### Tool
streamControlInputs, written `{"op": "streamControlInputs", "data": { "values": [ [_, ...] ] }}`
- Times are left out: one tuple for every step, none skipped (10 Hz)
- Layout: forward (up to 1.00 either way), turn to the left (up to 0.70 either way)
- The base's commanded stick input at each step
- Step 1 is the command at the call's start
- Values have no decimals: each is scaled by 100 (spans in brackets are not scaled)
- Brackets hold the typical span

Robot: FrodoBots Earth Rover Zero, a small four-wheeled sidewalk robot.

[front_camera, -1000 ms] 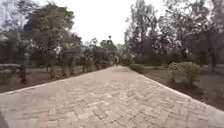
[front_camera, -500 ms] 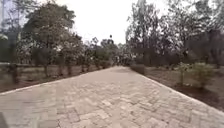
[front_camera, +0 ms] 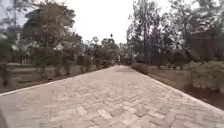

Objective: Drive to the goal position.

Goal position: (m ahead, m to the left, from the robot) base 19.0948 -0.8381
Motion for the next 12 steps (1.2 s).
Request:
{"op": "streamControlInputs", "data": {
  "values": [
    [70, 0],
    [70, 0],
    [70, 0],
    [70, 0],
    [70, 0],
    [70, 0],
    [70, 0],
    [70, 0],
    [70, 0],
    [70, 0],
    [70, 0],
    [70, -7]
  ]
}}
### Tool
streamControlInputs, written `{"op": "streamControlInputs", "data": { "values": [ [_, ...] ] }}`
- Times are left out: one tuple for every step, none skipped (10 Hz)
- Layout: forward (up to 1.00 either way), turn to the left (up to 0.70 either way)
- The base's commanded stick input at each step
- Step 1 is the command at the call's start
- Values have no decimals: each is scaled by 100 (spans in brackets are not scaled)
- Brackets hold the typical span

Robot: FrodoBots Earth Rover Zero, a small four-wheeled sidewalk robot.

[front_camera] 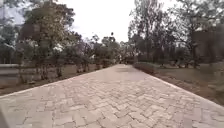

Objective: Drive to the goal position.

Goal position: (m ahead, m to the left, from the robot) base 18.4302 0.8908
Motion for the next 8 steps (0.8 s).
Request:
{"op": "streamControlInputs", "data": {
  "values": [
    [70, -10],
    [70, -20],
    [70, -3],
    [70, 0],
    [70, 0],
    [70, 0],
    [70, 0],
    [70, 0]
  ]
}}
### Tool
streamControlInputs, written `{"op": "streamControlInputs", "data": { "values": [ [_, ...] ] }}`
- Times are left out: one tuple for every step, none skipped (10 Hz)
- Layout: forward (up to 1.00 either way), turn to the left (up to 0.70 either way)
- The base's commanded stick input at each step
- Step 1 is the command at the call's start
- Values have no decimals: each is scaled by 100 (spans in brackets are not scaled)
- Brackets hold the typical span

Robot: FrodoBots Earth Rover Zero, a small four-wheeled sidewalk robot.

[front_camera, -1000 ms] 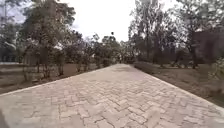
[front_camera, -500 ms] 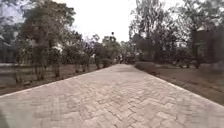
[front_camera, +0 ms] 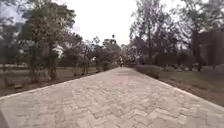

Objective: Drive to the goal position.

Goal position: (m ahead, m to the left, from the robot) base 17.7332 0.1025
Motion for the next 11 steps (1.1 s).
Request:
{"op": "streamControlInputs", "data": {
  "values": [
    [70, 0],
    [70, 0],
    [70, 0],
    [70, 0],
    [70, 0],
    [70, 0],
    [70, 0],
    [70, 0],
    [70, -26],
    [70, -25],
    [70, -22]
  ]
}}
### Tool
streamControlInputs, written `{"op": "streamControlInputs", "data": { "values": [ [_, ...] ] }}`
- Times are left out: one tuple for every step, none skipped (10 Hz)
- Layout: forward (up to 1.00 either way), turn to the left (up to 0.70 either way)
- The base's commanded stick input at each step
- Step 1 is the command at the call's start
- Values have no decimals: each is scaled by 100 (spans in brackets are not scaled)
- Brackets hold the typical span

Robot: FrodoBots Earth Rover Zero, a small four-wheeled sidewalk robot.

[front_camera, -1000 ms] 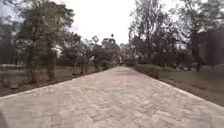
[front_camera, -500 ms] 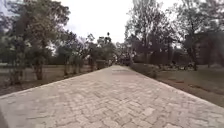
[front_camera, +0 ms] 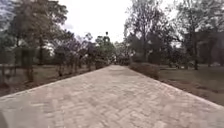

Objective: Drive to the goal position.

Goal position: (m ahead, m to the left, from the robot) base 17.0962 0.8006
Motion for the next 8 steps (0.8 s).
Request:
{"op": "streamControlInputs", "data": {
  "values": [
    [70, -10],
    [70, 0],
    [70, 0],
    [70, 0],
    [70, 0],
    [70, 0],
    [70, 0],
    [70, 0]
  ]
}}
